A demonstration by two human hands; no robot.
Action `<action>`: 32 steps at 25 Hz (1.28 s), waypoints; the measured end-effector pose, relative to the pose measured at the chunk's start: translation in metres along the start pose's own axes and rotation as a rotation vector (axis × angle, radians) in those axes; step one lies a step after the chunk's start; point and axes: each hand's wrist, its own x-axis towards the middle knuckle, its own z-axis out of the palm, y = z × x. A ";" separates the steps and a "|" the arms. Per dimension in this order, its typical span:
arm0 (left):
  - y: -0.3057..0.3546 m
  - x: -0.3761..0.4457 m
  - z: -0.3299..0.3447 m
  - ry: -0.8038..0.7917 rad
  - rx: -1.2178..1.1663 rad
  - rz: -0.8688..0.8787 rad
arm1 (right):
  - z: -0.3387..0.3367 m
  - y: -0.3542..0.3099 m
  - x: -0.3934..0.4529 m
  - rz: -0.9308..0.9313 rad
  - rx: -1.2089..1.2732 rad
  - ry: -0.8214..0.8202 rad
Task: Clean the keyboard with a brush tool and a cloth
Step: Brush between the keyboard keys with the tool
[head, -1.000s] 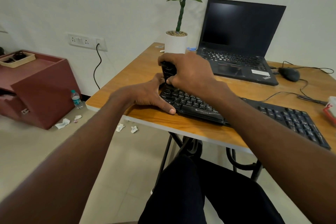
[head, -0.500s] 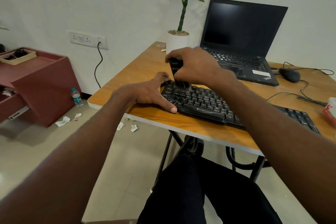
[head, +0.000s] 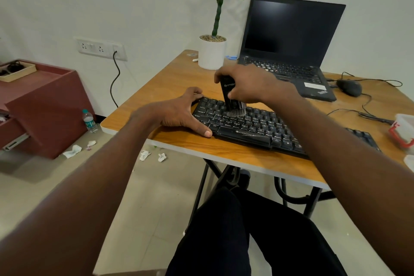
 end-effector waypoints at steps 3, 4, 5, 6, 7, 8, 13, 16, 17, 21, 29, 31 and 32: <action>0.001 0.000 0.001 0.005 -0.007 0.009 | 0.003 -0.006 -0.009 -0.035 0.027 0.055; 0.001 0.000 0.001 0.006 -0.007 0.010 | 0.003 -0.005 -0.013 -0.031 0.020 0.066; 0.001 0.000 0.001 0.006 -0.006 0.009 | 0.001 -0.004 -0.016 -0.011 -0.005 0.064; 0.000 -0.001 0.001 0.006 -0.006 0.011 | -0.002 -0.003 -0.018 0.013 -0.039 0.064; 0.000 -0.001 0.000 0.006 -0.007 0.011 | -0.005 -0.004 -0.020 0.020 -0.072 0.081; 0.000 -0.001 0.000 0.005 -0.008 0.009 | -0.006 -0.006 -0.023 0.007 -0.071 0.112; 0.002 -0.001 0.000 0.004 0.004 0.014 | -0.004 -0.001 -0.045 0.006 0.002 0.107; 0.002 -0.001 0.000 0.003 0.003 0.017 | -0.006 0.002 -0.047 0.028 -0.013 0.170; 0.002 -0.001 0.000 0.002 0.003 0.015 | -0.003 0.002 -0.048 0.017 0.040 0.180; 0.002 0.000 0.001 0.003 -0.003 0.017 | -0.008 0.010 -0.053 0.080 0.003 0.137; 0.001 0.000 0.001 0.007 0.000 0.022 | -0.010 0.015 -0.060 0.092 -0.034 0.141; 0.000 0.001 0.001 0.006 -0.004 0.021 | -0.006 0.013 -0.059 0.031 0.129 0.158; 0.001 0.002 0.001 0.005 -0.002 0.021 | -0.001 0.013 -0.060 0.008 0.193 0.151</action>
